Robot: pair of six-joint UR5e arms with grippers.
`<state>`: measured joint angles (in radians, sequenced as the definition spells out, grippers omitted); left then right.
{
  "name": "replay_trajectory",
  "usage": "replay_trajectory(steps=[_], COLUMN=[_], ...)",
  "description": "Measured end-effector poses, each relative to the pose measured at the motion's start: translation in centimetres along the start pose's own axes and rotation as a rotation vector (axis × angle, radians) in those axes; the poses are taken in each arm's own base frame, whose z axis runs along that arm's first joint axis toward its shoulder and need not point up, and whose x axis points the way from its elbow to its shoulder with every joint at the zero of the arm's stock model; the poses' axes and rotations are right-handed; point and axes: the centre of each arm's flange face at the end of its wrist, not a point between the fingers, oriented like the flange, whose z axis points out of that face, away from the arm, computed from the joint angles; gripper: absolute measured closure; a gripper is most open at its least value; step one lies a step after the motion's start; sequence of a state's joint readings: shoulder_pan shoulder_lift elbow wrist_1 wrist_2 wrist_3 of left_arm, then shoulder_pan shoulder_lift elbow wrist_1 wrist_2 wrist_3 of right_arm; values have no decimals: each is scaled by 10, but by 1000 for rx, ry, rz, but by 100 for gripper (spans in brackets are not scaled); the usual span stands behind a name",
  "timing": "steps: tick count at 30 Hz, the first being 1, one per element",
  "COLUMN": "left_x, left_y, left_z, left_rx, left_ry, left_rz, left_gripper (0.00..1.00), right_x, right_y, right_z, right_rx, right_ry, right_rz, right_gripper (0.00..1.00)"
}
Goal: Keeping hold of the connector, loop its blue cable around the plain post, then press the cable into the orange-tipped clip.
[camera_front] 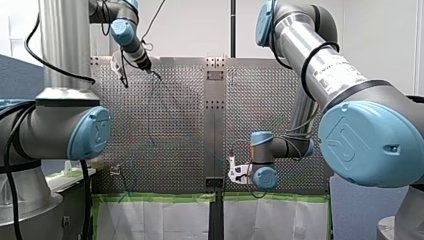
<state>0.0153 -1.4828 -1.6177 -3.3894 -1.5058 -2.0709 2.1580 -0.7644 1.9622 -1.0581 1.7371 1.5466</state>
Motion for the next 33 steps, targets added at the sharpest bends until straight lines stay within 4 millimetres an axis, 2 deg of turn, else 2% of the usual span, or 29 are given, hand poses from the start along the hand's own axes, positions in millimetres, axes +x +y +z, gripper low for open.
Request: replay_trajectory(steps=[7,13,17,25,33], left_x=[-10,-21,-22,2,4], left_y=[-14,-26,-32,-26,-28], left_z=[-36,-47,-43,-22,-18], left_rx=[-35,-49,-58,-127,-128], left_ry=[-13,-10,10,100,109], left_rz=[77,145,191,289,368], left_gripper=[2,2,2,2,2], right_x=[0,0,0,0,0], right_y=[0,0,0,0,0], right_z=[0,0,0,0,0], right_rx=[0,0,-1,-1,-1], right_ry=[-1,0,1,2,2], right_rz=[0,0,0,0,0], right_gripper=[100,100,100,100,100])
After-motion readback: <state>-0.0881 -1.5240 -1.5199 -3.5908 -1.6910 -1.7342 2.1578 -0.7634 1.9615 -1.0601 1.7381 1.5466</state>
